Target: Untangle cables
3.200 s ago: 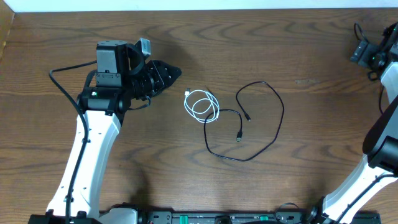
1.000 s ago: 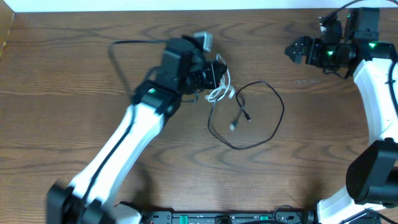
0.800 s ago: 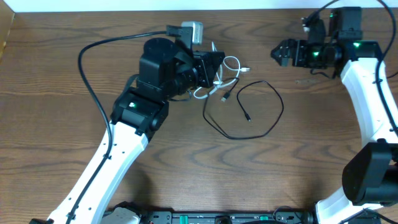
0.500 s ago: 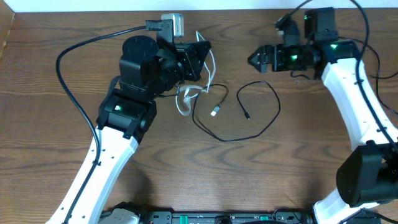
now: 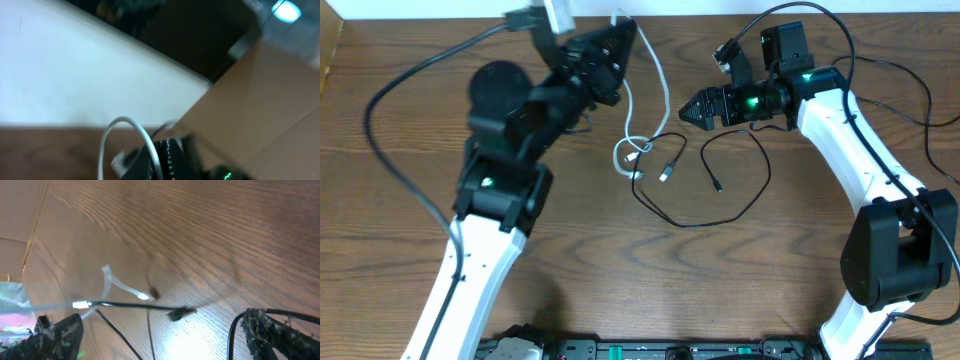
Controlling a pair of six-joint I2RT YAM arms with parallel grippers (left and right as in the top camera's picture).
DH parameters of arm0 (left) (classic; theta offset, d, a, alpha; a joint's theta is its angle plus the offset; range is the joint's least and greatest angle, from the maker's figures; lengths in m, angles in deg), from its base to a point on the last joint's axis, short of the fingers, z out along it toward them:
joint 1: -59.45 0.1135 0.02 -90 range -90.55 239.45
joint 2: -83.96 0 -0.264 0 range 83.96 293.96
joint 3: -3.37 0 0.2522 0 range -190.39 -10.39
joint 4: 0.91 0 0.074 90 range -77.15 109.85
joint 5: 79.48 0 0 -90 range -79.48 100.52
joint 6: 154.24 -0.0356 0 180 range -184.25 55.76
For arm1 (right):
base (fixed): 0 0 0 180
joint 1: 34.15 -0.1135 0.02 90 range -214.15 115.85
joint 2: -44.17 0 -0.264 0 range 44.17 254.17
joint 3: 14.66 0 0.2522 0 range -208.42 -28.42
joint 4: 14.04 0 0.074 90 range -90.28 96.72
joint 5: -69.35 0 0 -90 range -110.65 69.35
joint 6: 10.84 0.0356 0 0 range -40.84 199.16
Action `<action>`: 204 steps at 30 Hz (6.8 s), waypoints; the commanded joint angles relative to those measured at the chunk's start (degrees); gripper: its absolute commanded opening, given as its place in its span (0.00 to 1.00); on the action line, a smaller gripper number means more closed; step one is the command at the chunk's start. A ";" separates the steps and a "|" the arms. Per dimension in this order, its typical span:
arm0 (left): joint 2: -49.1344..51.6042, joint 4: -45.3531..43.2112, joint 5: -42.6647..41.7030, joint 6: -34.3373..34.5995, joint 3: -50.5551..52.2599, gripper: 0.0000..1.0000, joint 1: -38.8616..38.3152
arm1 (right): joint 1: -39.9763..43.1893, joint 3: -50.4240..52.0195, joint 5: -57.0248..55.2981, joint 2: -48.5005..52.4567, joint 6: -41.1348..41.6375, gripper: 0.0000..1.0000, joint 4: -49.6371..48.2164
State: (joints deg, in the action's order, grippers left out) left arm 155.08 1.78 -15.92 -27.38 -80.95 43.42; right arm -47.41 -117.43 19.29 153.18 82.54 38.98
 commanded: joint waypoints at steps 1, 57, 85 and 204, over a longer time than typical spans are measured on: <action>-4.28 -3.61 0.35 4.59 -0.61 0.07 2.56 | -0.28 0.28 1.57 -0.13 -0.87 0.98 -0.22; -10.01 -5.03 5.90 6.27 -0.61 0.08 13.22 | -10.01 0.11 -10.05 12.87 16.70 0.83 -10.10; -0.81 -5.20 -23.37 18.14 -0.61 0.07 13.22 | -12.41 0.11 31.74 -4.57 -11.76 0.93 -27.39; 8.20 34.01 -6.47 -11.15 0.07 0.64 13.07 | 35.45 -15.10 20.39 9.88 -11.37 0.99 -1.79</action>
State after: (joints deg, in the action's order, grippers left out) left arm 162.97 32.14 -30.25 -34.31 -81.02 56.33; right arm -10.89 -132.07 15.36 165.70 60.11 36.12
